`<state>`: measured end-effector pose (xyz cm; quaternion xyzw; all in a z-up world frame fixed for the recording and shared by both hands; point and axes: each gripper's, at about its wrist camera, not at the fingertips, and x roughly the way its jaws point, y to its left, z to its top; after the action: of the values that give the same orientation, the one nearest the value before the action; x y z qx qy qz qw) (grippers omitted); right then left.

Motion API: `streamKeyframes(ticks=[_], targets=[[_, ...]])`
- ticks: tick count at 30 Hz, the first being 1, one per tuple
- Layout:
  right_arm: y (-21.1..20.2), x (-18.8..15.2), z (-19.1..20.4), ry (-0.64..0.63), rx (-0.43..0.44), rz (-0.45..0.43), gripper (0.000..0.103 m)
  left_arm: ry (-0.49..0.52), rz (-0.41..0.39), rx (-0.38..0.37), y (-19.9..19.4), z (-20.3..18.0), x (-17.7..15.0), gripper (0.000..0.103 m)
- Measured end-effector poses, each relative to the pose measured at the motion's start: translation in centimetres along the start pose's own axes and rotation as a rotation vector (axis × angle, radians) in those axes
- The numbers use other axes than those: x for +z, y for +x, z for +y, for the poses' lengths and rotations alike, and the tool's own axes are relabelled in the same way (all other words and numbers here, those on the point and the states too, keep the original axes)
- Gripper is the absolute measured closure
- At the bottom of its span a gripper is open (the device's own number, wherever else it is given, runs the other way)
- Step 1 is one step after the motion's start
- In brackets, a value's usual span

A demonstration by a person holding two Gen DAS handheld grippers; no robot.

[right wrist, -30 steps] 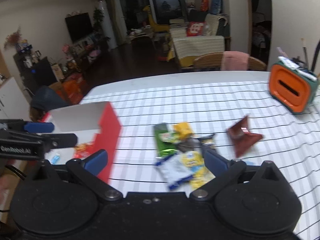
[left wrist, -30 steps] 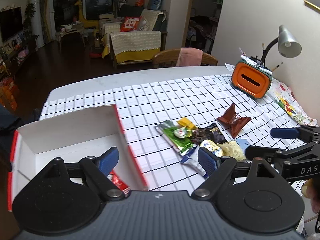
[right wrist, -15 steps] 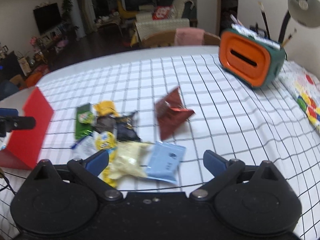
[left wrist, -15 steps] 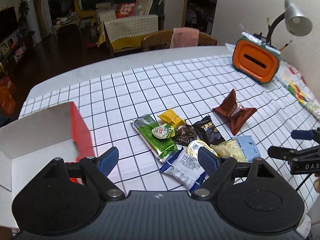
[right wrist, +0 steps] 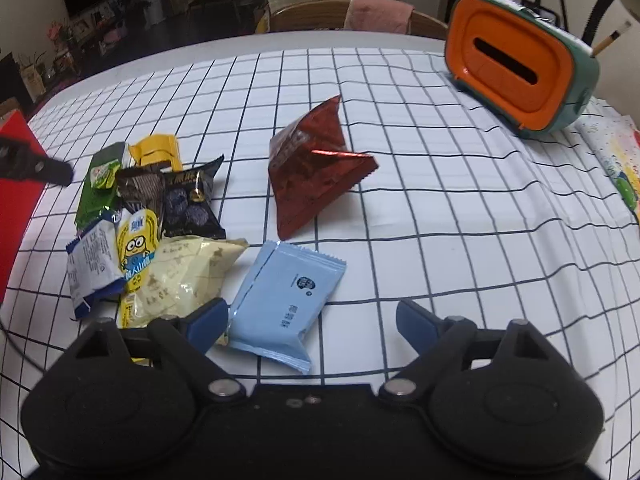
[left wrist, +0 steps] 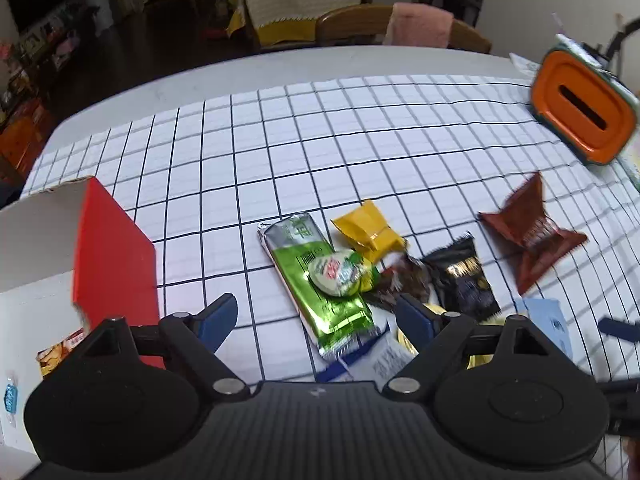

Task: Organize snacks
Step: 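Grasp the green-labelled round snack with the left gripper while the right grasps the light-blue packet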

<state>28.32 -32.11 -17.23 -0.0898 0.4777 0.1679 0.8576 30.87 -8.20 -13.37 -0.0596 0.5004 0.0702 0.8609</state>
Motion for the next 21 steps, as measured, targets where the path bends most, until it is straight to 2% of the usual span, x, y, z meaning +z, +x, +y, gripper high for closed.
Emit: streamKeyframes(ticks=[8,18,19,21], targets=[[1.4,0.6,0.4,-0.030,0.023,0.026,0.017,-0.162,0.092,-0.021,3.6,0.7,3.3,0.016],[3.1,1.3,0.8,-0.013,0.012,0.070,0.022,-0.211,0.148,0.026,6.4,0.0,4.2,0.018],[3.1,1.3,0.7,-0.008,0.012,0.071,0.022,-0.215,0.153,0.030,6.5,0.0,4.2,0.019],[3.2,1.4,0.7,-0.007,0.008,0.072,0.023,-0.220,0.165,0.030,6.8,0.0,4.4,0.030]])
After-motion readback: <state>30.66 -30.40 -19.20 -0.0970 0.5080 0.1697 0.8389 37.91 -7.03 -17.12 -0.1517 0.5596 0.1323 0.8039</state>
